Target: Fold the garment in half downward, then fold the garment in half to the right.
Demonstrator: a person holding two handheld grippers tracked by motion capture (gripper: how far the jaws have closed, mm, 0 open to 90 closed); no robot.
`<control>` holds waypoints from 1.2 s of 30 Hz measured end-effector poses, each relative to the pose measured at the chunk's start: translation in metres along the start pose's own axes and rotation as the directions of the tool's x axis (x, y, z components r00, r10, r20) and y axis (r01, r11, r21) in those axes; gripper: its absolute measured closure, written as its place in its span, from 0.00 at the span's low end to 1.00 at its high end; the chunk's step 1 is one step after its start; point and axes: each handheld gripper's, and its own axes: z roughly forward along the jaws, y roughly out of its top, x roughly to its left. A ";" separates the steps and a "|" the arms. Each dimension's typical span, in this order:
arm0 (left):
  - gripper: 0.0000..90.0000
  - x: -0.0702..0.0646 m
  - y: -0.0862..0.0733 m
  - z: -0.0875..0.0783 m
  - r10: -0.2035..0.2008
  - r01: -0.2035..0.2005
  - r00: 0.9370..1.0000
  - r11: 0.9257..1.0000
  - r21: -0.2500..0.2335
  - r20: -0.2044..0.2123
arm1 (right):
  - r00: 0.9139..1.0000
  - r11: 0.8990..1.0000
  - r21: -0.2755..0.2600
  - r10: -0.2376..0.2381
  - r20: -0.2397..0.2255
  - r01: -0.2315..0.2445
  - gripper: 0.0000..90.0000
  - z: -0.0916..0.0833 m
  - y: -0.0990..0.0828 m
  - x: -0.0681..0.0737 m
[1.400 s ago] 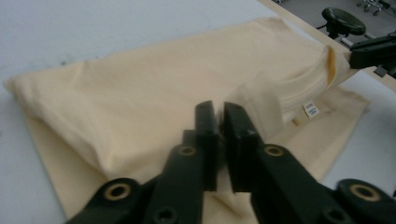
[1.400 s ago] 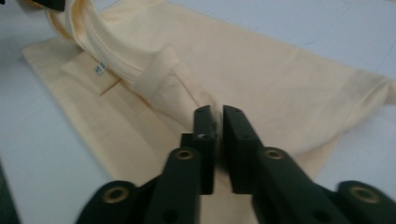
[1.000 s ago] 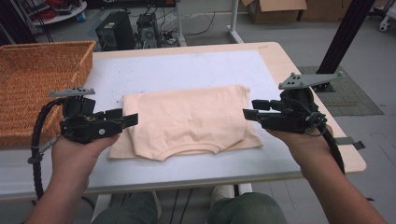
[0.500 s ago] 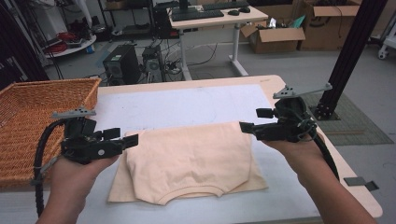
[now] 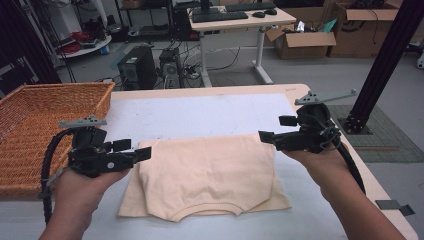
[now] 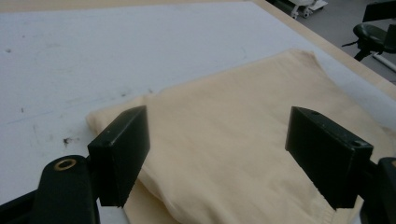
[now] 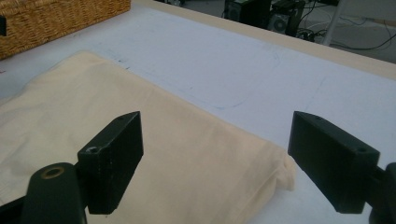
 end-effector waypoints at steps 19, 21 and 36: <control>0.24 -0.007 -0.062 -0.044 -0.126 0.128 0.990 0.992 0.022 -0.057 | 0.964 0.985 0.048 -0.149 -0.219 0.163 0.18 0.105 0.070 0.085; 0.24 -0.006 -0.070 -0.043 -0.141 0.143 0.988 0.989 0.030 -0.069 | 0.956 0.981 0.068 -0.161 -0.243 0.182 0.18 0.123 0.076 0.097; 0.52 -0.001 -0.109 -0.036 -0.201 0.208 0.975 0.975 0.077 -0.094 | 0.932 0.934 0.238 -0.188 -0.311 0.267 0.35 0.254 0.078 0.160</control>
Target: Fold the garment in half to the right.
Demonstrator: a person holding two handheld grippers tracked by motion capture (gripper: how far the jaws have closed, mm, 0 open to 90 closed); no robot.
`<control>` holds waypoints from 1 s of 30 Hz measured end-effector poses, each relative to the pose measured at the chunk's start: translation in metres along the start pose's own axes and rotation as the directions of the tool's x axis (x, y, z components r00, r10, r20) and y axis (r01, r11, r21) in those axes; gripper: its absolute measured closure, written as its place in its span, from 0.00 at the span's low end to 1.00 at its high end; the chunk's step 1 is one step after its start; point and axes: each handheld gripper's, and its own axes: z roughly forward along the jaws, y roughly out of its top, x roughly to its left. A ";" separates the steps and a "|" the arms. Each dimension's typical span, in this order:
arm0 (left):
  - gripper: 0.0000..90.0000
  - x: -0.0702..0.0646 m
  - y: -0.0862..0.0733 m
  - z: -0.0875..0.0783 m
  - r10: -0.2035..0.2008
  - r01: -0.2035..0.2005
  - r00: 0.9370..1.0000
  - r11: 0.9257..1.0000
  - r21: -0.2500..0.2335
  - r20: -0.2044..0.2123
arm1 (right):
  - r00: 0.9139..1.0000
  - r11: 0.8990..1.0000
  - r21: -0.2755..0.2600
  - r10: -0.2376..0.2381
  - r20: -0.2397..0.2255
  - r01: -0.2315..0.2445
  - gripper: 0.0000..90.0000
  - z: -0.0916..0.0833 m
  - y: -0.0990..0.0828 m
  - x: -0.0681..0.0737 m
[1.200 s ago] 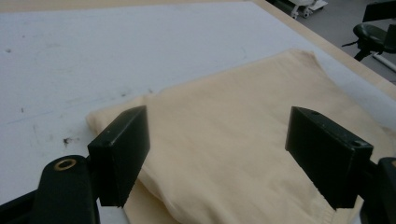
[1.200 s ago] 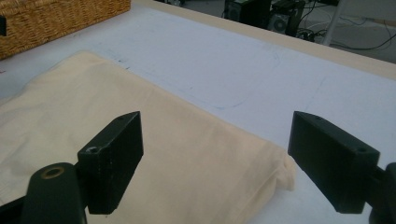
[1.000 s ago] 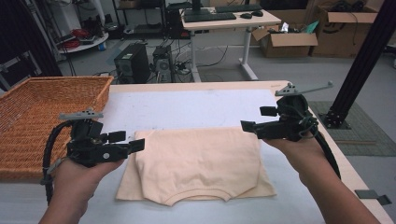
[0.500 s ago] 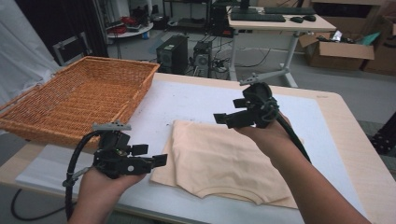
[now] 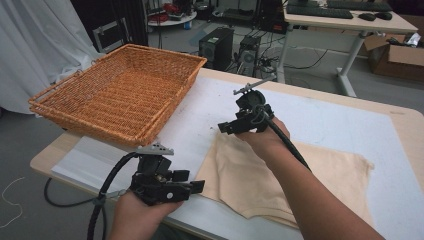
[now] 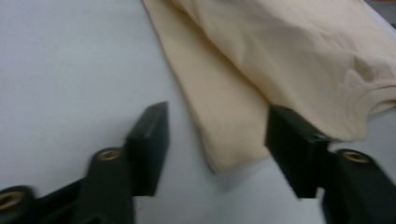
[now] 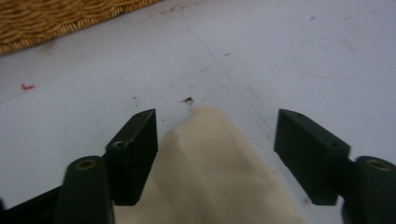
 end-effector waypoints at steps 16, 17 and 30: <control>0.97 0.026 -0.002 -0.025 0.003 -0.005 0.998 1.000 0.026 0.057 | 0.998 0.994 0.092 -0.057 0.040 0.053 0.96 0.038 0.022 0.018; 0.97 0.028 -0.002 -0.029 0.001 -0.002 0.999 1.000 0.024 0.052 | 0.998 0.995 0.079 -0.059 0.039 0.056 0.96 0.038 0.026 0.020; 0.97 -0.003 0.019 -0.052 0.065 -0.066 0.980 0.998 0.000 0.185 | 0.999 0.998 -0.039 -0.038 0.018 0.039 0.96 -0.015 0.038 0.011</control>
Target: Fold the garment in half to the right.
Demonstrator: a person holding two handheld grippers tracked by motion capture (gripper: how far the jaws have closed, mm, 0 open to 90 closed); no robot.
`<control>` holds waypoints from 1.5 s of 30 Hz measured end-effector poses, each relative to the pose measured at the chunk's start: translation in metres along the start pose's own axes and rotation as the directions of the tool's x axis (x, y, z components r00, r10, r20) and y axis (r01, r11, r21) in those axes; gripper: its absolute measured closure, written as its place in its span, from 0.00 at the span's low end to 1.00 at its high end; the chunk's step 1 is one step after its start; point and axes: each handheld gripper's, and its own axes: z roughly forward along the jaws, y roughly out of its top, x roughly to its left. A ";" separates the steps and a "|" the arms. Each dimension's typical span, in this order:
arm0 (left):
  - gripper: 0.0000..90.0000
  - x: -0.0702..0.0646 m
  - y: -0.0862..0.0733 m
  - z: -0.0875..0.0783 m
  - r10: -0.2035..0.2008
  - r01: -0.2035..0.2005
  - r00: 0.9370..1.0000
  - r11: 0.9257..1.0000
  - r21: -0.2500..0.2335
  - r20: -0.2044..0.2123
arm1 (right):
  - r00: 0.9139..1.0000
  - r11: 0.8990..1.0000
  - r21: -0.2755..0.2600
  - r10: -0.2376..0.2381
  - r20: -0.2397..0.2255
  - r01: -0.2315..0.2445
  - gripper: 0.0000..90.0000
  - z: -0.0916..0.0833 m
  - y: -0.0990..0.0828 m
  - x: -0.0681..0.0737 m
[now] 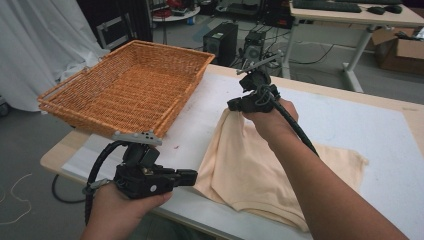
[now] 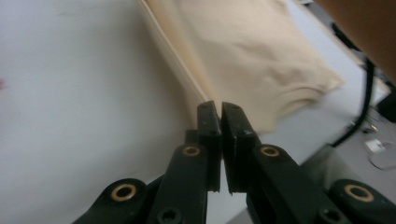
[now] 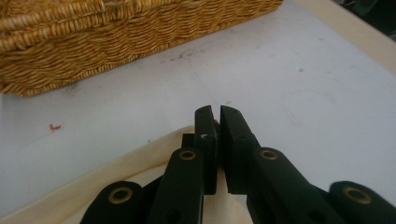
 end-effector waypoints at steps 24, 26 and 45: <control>0.66 -0.157 0.084 0.198 0.166 -0.245 0.851 0.965 0.097 0.499 | 0.929 0.970 -0.163 0.221 0.297 -0.178 0.66 -0.227 -0.130 -0.099; 0.59 -0.154 0.088 0.196 0.175 -0.244 0.865 0.966 0.090 0.471 | 0.921 0.966 -0.176 0.236 0.310 -0.189 0.67 -0.238 -0.141 -0.103; 0.33 -0.077 0.105 0.125 0.257 -0.263 0.959 0.964 0.043 0.116 | 0.884 0.925 -0.281 0.342 0.318 -0.257 0.25 -0.274 -0.180 -0.080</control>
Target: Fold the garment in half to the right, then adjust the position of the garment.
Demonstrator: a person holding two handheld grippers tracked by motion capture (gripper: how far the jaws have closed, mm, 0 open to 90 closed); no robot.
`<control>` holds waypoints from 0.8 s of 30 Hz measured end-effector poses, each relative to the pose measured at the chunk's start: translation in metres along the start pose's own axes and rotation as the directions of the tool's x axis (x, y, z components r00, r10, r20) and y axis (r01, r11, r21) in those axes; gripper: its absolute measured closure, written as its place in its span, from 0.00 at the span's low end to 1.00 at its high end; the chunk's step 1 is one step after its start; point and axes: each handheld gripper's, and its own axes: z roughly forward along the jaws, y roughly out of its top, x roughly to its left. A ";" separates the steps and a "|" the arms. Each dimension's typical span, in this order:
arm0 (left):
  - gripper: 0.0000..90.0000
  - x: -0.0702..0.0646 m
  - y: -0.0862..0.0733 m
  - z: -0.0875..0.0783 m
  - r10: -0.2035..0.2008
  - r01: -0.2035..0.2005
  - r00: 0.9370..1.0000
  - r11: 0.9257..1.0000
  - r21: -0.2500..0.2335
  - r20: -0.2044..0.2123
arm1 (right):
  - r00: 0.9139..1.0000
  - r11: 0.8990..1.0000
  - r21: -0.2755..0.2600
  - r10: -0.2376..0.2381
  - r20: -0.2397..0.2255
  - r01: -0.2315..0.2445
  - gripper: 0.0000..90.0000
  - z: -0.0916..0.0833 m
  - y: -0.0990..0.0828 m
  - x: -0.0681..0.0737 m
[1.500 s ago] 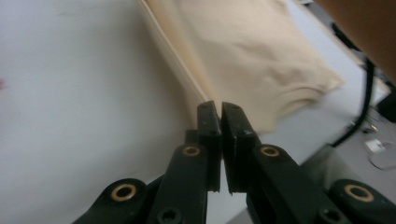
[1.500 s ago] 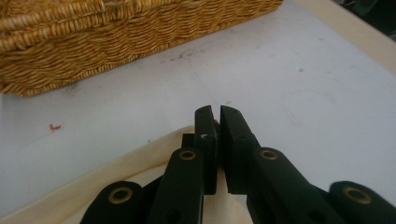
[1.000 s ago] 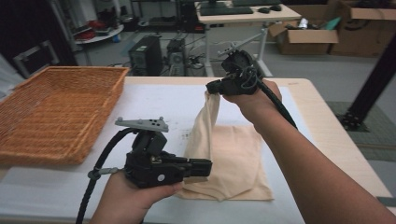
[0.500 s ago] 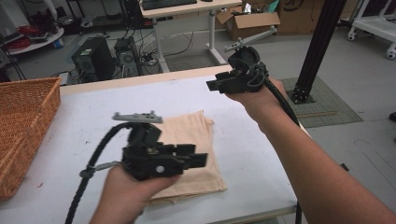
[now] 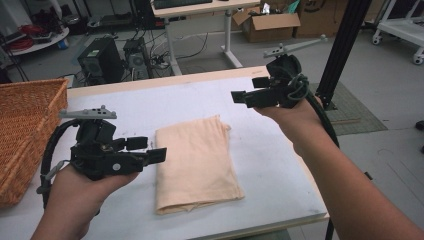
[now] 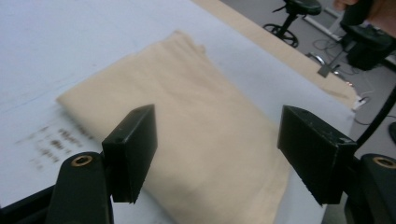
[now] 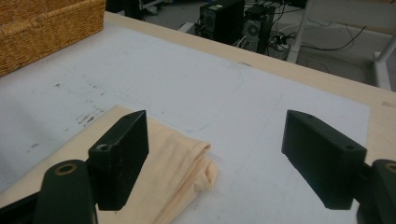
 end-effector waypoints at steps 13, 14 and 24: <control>0.32 0.003 -0.030 0.004 -0.042 0.043 0.999 0.998 0.043 -0.034 | 0.999 0.996 0.084 0.020 -0.027 -0.018 0.23 0.029 -0.023 0.002; 0.32 0.004 -0.035 0.007 -0.054 0.055 0.998 0.997 0.050 -0.028 | 0.999 0.995 0.100 0.026 -0.033 -0.022 0.24 0.035 -0.027 0.003; 0.33 0.005 -0.080 0.028 -0.118 0.114 0.993 0.982 0.152 0.024 | 0.997 0.967 0.250 0.055 -0.050 -0.041 0.35 0.097 -0.050 0.002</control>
